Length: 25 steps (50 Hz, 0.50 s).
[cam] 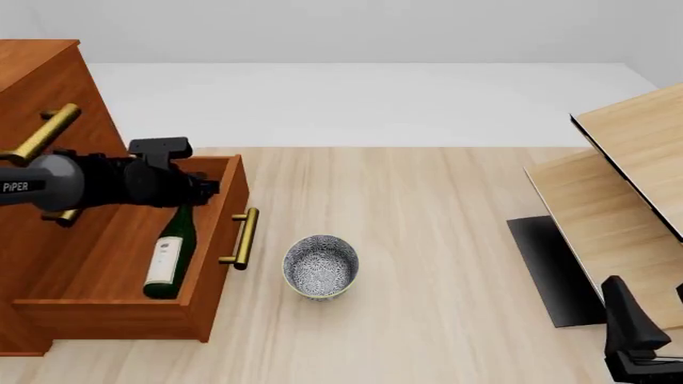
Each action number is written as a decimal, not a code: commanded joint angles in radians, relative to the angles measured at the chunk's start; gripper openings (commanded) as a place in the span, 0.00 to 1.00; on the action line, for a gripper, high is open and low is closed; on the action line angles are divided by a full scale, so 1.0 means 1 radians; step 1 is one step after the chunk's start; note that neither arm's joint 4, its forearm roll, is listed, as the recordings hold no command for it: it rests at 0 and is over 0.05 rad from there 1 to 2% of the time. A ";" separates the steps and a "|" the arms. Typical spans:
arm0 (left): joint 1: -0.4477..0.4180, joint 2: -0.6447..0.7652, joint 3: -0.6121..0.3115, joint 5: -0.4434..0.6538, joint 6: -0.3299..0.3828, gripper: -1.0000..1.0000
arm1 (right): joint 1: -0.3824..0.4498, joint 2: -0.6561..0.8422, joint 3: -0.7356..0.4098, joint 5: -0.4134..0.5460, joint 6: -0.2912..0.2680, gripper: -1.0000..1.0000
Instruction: Put the wine bottle in the bottom drawer of the cabinet.
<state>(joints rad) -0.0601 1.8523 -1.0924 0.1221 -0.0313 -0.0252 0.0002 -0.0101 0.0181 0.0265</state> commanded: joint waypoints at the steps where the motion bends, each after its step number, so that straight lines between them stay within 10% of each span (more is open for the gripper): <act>1: -0.002 -0.008 0.008 -0.002 -0.007 1.00 | 0.000 0.000 -0.001 0.002 -0.001 1.00; 25: 0.005 -0.054 -0.008 0.020 0.026 1.00 | 0.000 0.000 -0.002 0.004 0.000 1.00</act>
<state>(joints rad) -0.0564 1.8254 -1.0910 0.1260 -0.0232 -0.0254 0.0001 -0.0130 0.0218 0.0258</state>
